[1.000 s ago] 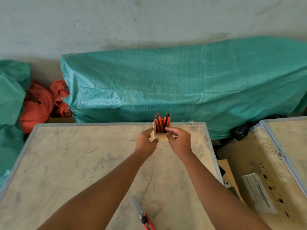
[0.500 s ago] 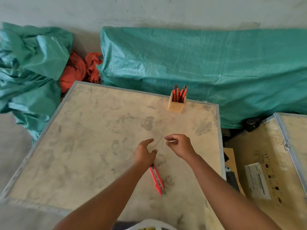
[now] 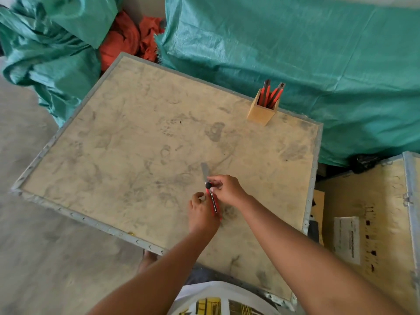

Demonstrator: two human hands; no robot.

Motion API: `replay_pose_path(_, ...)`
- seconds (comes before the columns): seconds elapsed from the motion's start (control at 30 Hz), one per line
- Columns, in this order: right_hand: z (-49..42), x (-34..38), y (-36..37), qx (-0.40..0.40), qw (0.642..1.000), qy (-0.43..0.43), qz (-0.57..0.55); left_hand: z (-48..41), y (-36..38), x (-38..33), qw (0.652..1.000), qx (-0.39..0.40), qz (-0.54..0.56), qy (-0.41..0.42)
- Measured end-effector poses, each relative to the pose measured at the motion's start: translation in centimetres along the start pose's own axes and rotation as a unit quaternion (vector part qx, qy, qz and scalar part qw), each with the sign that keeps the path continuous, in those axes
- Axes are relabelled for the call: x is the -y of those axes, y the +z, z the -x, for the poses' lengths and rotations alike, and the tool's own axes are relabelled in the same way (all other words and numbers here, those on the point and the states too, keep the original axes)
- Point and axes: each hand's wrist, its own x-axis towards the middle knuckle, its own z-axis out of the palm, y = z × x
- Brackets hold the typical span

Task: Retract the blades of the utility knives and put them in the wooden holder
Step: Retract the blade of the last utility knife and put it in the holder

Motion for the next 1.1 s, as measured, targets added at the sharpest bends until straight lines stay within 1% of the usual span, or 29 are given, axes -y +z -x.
replay_pose_path(0.1,-0.3,0.2,0.5,0.004,1.0,0.0,0.013,0.2,0.2,-0.1,1.0,-0.007,-0.002,-0.009)
replay_pose_path(0.2,-0.4,0.0,0.7,-0.017,1.0,0.007,0.009,0.3,0.2,0.1,1.0,-0.005,0.019,-0.015)
replay_pose_path(0.33,-0.3,-0.5,0.4,-0.031,0.998,0.023,-0.039,0.5,0.3,0.8,0.997,-0.019,0.075,-0.004)
replay_pose_path(0.4,-0.1,-0.7,0.0,-0.028,0.997,0.034,-0.063,0.4,0.1,1.1,0.993,-0.008,0.117,0.003)
replay_pose_path(0.47,0.1,-0.9,-0.6,-0.027,0.996,0.036,-0.083,0.2,-0.6,1.4,0.987,0.024,0.159,0.001)
replay_pose_path(0.53,0.5,-0.9,-1.3,-0.035,0.994,0.033,-0.102,0.0,-1.5,1.4,0.973,0.067,0.222,-0.014)
replay_pose_path(0.6,1.2,-0.7,-2.3,-0.045,0.99,0.028,-0.133,0.1,-2.8,1.5,0.958,0.092,0.272,-0.013)
replay_pose_path(0.73,2.9,0.4,-3.8,-0.064,0.978,0.01,-0.198,0.4,-5.8,1.9,0.936,0.125,0.327,0.018)
replay_pose_path(0.83,3.9,1.6,-4.3,-0.073,0.972,-0.015,-0.222,0.8,-8.2,1.9,0.924,0.136,0.354,0.042)
replay_pose_path(0.93,4.7,3.3,-4.6,-0.081,0.974,-0.05,-0.205,1.1,-10.5,1.8,0.914,0.136,0.38,0.046)
replay_pose_path(1.1,6.0,6.3,-4.8,-0.062,0.983,-0.094,-0.145,0.6,-14.2,1.6,0.875,0.146,0.457,0.063)
